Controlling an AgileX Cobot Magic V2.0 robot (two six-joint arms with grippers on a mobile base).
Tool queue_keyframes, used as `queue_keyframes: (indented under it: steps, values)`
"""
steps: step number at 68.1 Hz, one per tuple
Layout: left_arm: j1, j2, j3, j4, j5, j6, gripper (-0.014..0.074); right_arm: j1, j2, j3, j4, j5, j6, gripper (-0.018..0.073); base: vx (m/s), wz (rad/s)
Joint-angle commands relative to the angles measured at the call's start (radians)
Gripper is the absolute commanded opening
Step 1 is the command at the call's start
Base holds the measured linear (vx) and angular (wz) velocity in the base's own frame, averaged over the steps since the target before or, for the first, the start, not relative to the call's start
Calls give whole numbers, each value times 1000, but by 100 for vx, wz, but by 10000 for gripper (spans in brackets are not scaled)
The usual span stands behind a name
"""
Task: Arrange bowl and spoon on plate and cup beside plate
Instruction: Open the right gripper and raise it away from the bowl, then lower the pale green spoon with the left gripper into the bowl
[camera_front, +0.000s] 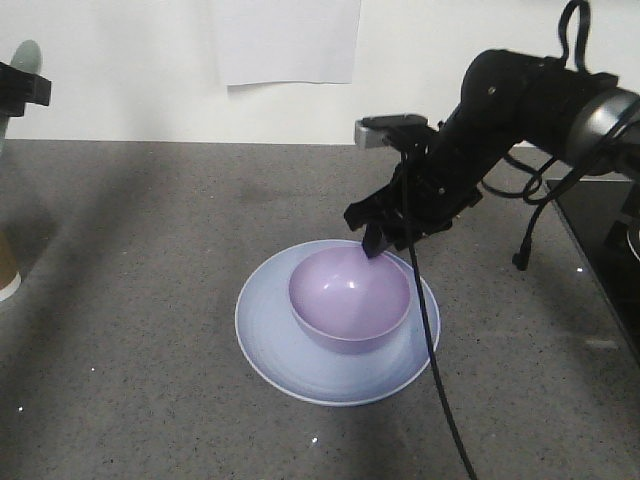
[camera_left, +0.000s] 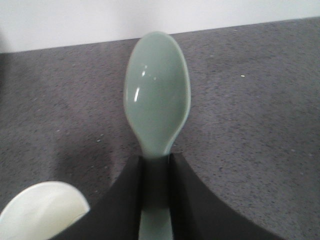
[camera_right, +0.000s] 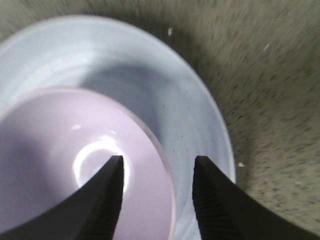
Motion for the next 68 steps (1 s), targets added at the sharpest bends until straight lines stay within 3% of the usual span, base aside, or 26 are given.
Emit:
queue_keyframes:
  steps: [1, 13, 24, 32, 42, 49, 56, 61, 68]
  values:
    - [-29, -38, -32, -70, -46, 42, 3, -19, -124, -67, 12, -37, -2, 328, 0, 0]
    - [-90, -38, -32, -250, -42, 236, 3, -67, -287, -139, -12, -71, 11, 328, 0, 0]
    - [-170, -22, -33, -384, -40, 360, 3, -184, -480, -160, -93, -179, 124, 328, 0, 0]
    - [-235, 17, -38, -385, -26, 385, 3, -256, -594, -160, -166, -210, 145, 326, 0, 0]
    - [-316, 133, -134, -377, 110, 386, 3, -288, -703, -141, -295, -241, 168, 268, 0, 0]
    - [-365, 218, -228, -377, 195, 385, 3, -288, -771, -82, -389, -266, 184, 153, 0, 0]
    - [-419, 295, -331, -375, 255, 377, 3, -288, -836, 21, -439, -325, 219, -18, 0, 0]
    - [-456, 349, -394, -354, 296, 369, 3, -288, -878, 104, -460, -365, 233, -13, 0, 0]
    - [-514, 410, -474, -260, 346, 327, 3, -288, -929, 218, -473, -414, 236, -11, 0, 0]
